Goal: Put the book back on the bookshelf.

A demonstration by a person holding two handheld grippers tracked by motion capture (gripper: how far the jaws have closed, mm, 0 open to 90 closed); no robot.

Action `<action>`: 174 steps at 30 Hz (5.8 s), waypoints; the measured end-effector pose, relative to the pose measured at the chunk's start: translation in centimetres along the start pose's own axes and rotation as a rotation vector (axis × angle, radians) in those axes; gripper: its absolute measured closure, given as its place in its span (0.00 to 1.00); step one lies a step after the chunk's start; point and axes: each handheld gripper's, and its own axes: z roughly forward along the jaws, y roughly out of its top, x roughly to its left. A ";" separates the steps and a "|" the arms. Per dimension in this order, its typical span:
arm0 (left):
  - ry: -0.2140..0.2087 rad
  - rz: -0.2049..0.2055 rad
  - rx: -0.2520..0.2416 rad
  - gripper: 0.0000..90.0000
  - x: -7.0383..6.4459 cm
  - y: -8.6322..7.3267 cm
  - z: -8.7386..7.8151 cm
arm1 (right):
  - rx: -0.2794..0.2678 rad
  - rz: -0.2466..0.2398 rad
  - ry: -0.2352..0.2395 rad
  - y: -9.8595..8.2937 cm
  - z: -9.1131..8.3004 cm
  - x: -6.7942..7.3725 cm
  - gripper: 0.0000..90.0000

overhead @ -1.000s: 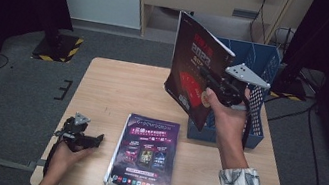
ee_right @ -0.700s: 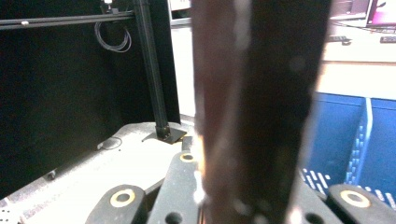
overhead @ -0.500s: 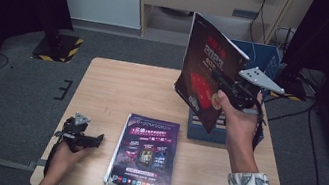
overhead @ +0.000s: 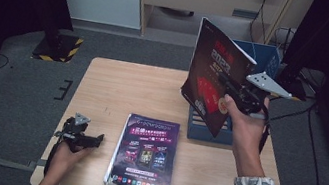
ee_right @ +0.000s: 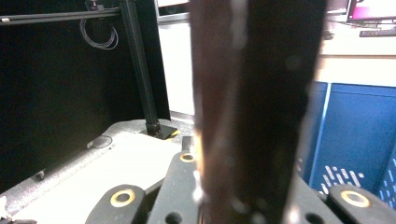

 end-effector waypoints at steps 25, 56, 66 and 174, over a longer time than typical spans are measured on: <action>0.003 0.003 0.004 0.00 -0.1 0.0 0.0 | 0.009 0.018 -0.044 -0.5 -2.8 -2.4 0.97; 0.000 0.005 0.006 0.00 -0.2 0.1 0.0 | 0.057 -0.020 -0.177 -0.5 0.5 -3.0 0.97; 0.000 0.006 0.006 0.00 -0.2 0.1 0.0 | 0.040 -0.006 -0.235 -1.4 3.5 -2.9 0.97; -0.011 0.017 0.005 0.00 -0.5 0.1 0.1 | 0.121 -0.077 -0.255 -5.7 7.9 -3.0 0.96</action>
